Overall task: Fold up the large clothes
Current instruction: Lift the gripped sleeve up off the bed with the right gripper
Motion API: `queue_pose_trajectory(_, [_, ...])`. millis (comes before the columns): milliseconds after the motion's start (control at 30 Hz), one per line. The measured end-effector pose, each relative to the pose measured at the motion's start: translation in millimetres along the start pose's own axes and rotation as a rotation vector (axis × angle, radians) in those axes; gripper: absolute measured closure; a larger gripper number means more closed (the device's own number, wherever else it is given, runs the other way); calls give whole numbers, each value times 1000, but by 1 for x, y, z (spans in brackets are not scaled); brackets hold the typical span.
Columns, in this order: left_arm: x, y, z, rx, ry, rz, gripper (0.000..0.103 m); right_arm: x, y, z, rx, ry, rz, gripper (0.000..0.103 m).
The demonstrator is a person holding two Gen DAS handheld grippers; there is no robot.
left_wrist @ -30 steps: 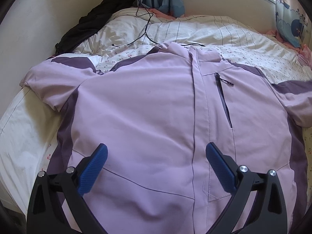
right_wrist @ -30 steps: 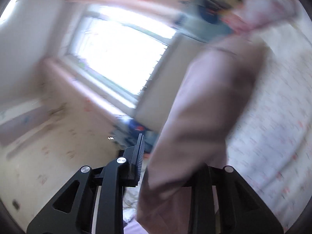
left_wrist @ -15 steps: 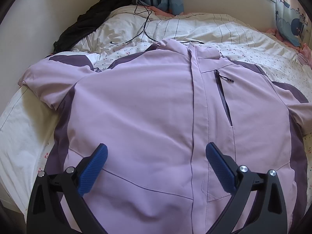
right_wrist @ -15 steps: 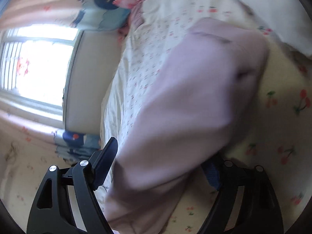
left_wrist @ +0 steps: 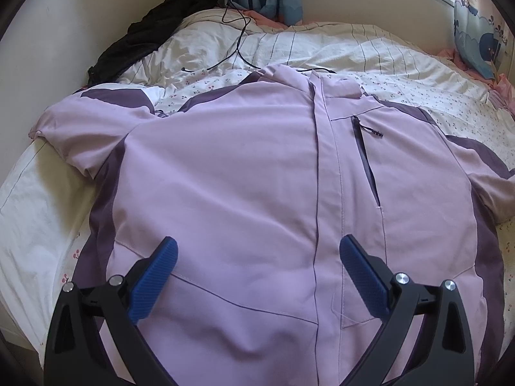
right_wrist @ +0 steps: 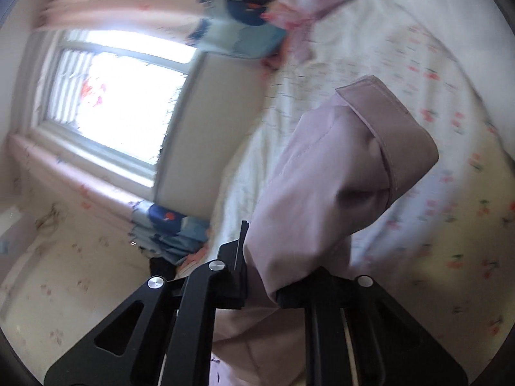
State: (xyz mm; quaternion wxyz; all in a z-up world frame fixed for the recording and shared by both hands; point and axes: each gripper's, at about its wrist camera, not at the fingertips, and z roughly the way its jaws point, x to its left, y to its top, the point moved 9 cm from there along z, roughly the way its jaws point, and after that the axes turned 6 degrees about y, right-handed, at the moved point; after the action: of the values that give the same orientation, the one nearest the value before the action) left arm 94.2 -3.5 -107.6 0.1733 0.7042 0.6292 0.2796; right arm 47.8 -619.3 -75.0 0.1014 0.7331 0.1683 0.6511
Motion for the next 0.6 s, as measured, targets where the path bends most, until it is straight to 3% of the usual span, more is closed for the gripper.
queue_pose_trajectory(100, [3, 1, -5, -11, -5, -5, 6, 65, -15, 6, 23, 107, -99, 91])
queue_pose_trajectory(267, [9, 1, -13, -27, -12, -11, 6, 143, -36, 23, 67, 196, -245, 91])
queue_pose_trajectory(600, [25, 1, -21, -44, -8, -38, 6, 207, -87, 39, 135, 291, -292, 91])
